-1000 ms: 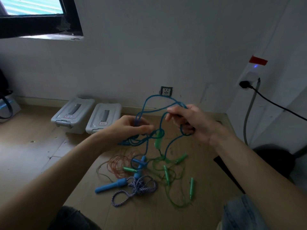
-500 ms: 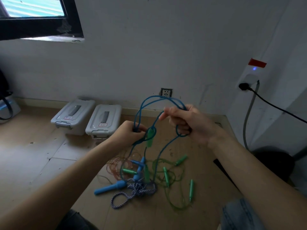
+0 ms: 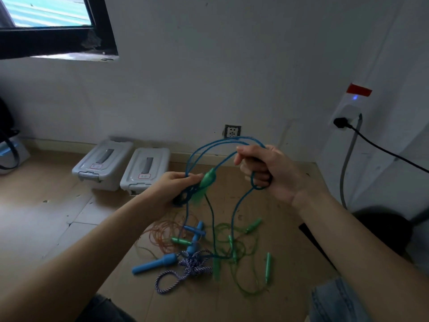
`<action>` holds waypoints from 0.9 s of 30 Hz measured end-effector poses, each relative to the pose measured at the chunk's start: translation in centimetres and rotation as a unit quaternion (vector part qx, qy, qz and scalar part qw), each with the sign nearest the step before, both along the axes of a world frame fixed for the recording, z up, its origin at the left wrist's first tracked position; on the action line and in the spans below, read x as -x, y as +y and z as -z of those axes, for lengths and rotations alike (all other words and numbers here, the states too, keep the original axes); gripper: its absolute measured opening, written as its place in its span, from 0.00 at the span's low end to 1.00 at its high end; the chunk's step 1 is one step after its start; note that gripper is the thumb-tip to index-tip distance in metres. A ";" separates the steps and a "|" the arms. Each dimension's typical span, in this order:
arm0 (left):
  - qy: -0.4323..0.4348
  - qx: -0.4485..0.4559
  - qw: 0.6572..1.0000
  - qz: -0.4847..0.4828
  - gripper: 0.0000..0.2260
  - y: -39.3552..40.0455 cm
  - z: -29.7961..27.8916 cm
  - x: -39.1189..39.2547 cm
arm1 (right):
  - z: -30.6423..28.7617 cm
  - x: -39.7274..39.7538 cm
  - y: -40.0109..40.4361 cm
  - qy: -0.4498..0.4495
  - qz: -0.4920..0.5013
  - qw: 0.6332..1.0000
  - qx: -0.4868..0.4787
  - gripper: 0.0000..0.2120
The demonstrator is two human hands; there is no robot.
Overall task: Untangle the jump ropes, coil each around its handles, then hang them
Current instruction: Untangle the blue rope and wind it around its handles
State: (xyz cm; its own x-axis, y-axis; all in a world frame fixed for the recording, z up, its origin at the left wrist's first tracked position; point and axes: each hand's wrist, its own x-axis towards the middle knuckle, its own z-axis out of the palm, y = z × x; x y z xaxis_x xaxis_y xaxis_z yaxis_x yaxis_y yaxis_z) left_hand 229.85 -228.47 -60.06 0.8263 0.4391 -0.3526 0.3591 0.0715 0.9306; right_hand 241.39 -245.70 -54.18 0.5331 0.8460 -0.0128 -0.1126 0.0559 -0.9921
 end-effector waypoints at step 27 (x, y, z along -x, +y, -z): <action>-0.011 -0.045 0.971 0.235 0.16 0.8 -2.4 1.3 | 1.2 -1.1 0.4 -0.163 0.100 0.970 0.153 0.08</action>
